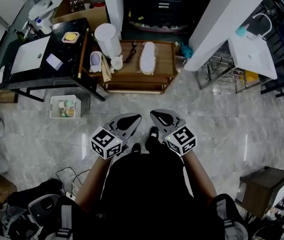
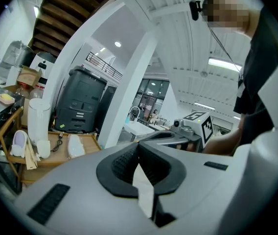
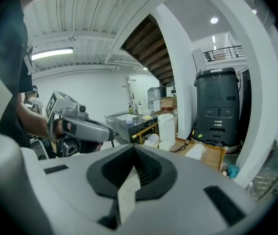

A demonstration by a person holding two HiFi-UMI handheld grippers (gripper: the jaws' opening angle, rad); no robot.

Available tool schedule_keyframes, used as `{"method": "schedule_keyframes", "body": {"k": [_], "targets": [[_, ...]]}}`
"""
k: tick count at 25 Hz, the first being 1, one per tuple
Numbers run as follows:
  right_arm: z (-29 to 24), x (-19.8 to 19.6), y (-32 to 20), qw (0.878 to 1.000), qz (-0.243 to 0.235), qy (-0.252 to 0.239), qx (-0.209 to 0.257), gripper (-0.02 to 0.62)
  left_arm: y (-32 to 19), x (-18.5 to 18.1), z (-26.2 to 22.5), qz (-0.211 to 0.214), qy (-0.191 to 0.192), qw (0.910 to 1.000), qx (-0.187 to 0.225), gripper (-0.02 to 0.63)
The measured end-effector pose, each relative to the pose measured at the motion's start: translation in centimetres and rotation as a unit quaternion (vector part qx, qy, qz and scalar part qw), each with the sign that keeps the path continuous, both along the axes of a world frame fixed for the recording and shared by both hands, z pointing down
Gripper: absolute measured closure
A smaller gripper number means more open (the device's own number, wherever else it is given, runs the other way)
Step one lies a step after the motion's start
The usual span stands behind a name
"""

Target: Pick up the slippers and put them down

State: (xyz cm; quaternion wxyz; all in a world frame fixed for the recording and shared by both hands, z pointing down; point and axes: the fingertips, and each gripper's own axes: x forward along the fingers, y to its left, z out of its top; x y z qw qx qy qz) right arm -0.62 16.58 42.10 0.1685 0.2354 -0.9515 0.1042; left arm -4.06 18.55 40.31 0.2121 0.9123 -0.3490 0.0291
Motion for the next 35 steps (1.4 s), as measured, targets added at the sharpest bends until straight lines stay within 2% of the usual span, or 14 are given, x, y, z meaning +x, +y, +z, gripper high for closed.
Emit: {"method": "schedule_keyframes", "body": {"k": [17, 24, 35], "targets": [[0.1, 3.3, -7.4, 0.997, -0.077, -0.008, -0.006, 0.588, -6.9, 2.7, -0.2, -0.089, -0.018, 0.9959, -0.003, 0.595], [0.1, 4.8, -9.9, 0.996, -0.087, -0.014, -0.002, 0.588, -9.4, 4.0, -0.5, -0.103, -0.025, 0.9944, 0.000, 0.595], [0.5, 6.3, -12.7, 0.997, -0.077, -0.019, 0.000, 0.588, -12.0, 5.2, -0.1, -0.099, -0.034, 0.9945, 0.004, 0.595]]}}
